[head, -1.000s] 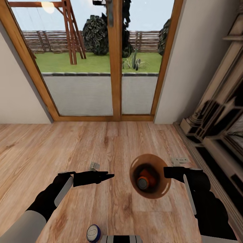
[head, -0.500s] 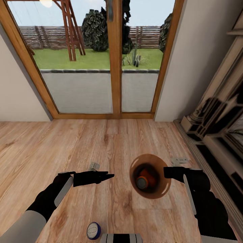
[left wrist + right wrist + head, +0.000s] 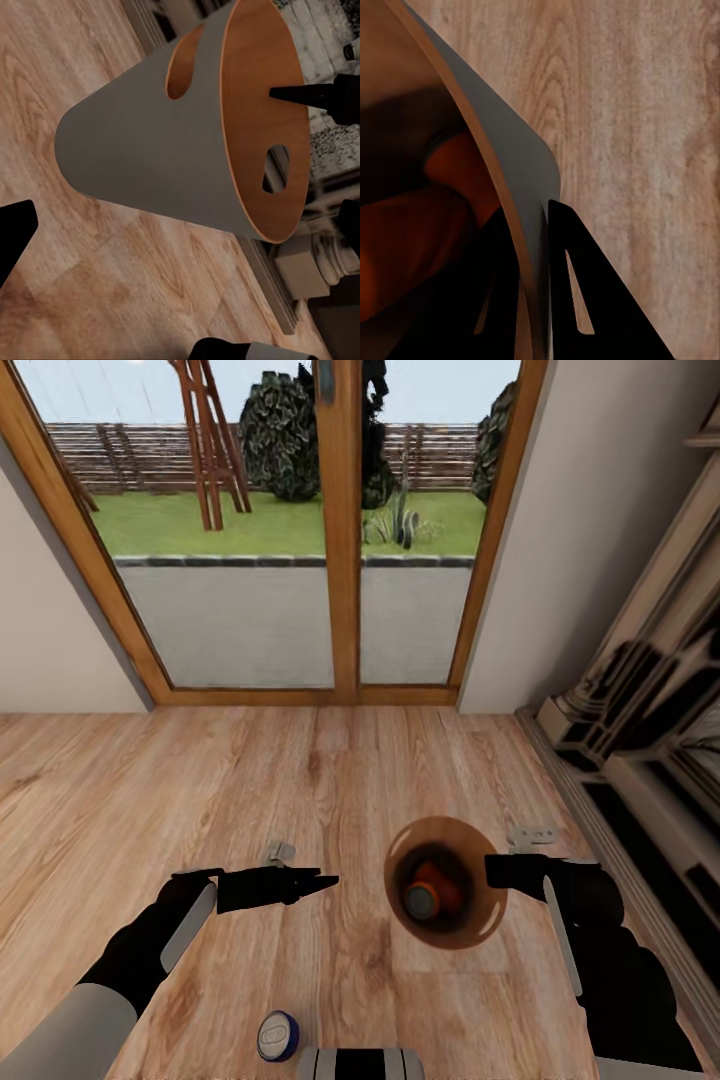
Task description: Put the three can of soda from the living room inside the tash can in the kitchen.
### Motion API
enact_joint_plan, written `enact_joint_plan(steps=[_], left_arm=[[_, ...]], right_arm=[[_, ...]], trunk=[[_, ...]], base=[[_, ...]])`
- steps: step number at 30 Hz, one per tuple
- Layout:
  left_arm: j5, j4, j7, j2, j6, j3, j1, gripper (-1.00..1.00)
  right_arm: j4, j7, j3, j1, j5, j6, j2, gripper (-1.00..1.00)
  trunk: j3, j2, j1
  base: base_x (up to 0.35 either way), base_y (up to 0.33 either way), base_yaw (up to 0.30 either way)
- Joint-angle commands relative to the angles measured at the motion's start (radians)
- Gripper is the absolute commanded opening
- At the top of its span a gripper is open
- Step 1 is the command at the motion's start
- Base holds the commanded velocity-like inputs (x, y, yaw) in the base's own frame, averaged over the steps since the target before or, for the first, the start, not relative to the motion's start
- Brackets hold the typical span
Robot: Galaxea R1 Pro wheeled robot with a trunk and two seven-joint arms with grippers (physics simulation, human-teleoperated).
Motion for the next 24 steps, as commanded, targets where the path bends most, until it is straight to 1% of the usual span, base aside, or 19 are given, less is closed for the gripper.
enact_joint_plan(steps=[1, 9, 24], left_arm=[[0.0, 0.0, 0.0, 0.0, 0.0, 0.0, 0.0, 1.0], [0.0, 0.0, 0.0, 0.0, 0.0, 0.0, 0.0, 1.0], [0.0, 0.003, 0.0, -0.001, 0.0, 0.0, 0.0, 1.0]], right_arm=[[0.0, 0.004, 0.0, 0.0, -0.02, 0.002, 0.0, -1.0], [-0.003, 0.009, -0.002, 0.0, -0.02, 0.002, -0.001, -1.0], [-0.003, 0.011, -0.003, 0.0, -0.02, 0.002, 0.001, -1.0]], trunk=[[-0.002, 0.0, 0.0], [-0.013, 0.0, 0.0], [-0.014, 0.0, 0.0]], base=[[0.0, 0.0, 0.0], [0.0, 0.0, 0.0], [0.0, 0.0, 0.0]])
